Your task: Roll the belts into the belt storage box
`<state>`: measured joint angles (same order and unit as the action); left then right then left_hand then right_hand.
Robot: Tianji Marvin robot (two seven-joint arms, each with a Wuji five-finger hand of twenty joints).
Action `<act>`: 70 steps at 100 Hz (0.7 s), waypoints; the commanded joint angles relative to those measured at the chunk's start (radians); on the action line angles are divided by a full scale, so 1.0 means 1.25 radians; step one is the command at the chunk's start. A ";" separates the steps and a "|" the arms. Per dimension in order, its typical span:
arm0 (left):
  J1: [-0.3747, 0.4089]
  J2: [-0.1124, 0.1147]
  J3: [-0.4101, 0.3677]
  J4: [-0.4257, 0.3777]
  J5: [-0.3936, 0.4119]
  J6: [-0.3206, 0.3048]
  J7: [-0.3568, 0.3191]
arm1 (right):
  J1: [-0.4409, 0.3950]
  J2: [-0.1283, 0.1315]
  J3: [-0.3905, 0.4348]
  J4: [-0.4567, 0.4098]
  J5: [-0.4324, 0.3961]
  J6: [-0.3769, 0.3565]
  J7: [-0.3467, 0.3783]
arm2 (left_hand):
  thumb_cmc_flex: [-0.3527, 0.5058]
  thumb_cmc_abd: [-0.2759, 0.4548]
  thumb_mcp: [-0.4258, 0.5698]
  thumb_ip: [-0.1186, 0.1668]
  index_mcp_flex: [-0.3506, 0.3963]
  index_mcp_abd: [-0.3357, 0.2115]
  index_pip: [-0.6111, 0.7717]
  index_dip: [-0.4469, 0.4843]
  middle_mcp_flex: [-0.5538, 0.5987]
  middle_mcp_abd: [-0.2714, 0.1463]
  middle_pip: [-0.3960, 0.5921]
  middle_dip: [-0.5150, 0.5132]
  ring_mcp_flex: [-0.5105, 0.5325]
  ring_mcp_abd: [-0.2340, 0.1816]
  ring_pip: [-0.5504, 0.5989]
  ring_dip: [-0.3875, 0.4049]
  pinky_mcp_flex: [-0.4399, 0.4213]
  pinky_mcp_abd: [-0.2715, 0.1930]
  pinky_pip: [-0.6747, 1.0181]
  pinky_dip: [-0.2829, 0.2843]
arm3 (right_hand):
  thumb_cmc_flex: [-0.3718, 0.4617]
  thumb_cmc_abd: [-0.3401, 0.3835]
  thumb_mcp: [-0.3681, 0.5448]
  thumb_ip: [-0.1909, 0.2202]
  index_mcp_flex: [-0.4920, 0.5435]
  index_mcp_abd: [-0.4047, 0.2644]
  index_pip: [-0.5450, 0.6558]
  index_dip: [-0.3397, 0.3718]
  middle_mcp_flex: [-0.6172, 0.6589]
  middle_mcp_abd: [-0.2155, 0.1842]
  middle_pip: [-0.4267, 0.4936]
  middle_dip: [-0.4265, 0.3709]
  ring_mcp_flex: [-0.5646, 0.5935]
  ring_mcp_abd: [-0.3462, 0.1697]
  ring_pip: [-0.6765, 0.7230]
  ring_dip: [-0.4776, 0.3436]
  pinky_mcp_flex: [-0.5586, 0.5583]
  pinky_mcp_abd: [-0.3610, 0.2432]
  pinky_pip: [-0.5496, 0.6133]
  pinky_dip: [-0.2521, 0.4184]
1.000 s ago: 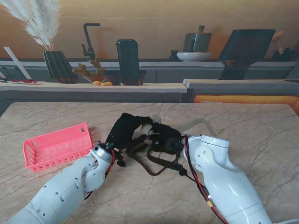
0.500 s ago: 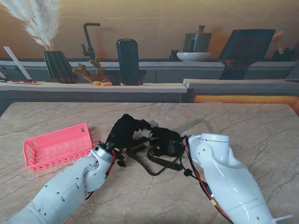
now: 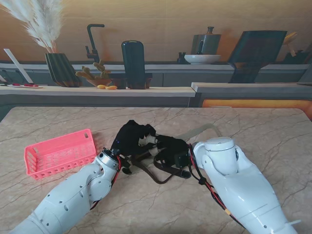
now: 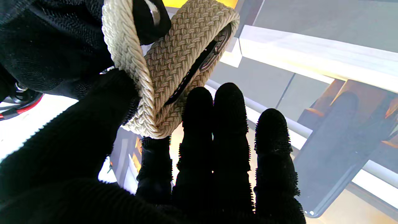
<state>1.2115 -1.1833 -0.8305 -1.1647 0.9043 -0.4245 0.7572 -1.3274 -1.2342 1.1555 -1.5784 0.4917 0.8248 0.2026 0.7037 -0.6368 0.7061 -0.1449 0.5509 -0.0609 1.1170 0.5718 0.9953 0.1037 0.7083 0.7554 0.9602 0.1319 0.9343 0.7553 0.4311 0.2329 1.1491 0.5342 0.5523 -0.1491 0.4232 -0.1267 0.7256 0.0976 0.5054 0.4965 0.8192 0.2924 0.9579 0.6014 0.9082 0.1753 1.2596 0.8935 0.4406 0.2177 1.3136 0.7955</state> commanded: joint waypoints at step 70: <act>0.070 -0.021 -0.103 -0.110 -0.161 0.026 -0.155 | -0.088 0.070 -0.027 -0.040 -0.469 -0.394 -0.039 | -0.006 0.021 0.215 0.118 0.025 -0.064 0.053 0.106 0.039 -0.028 0.018 0.052 0.035 -0.029 0.020 0.020 0.024 -0.004 0.006 -0.020 | -0.071 -0.229 0.154 0.073 -0.102 -0.080 -0.014 0.075 -0.085 -0.019 -0.089 -0.048 -0.084 0.003 -0.119 -0.033 -0.048 -0.014 -0.074 -0.036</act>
<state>1.2900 -1.2054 -0.9557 -1.2858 0.6995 -0.3992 0.5621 -1.4221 -1.1549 1.1192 -1.6242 -0.1085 0.3547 0.1689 0.6652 -0.6592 0.8209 -0.1410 0.5487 -0.0609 1.1008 0.6362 1.0245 0.1044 0.7122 0.7925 0.9841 0.1319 0.9439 0.7571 0.4584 0.2329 1.1500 0.5203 0.5011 -0.3595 0.5591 -0.0619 0.6371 0.0503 0.4651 0.5767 0.7511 0.3020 0.8632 0.5576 0.8361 0.2055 1.1419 0.8683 0.3872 0.2384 1.2420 0.7701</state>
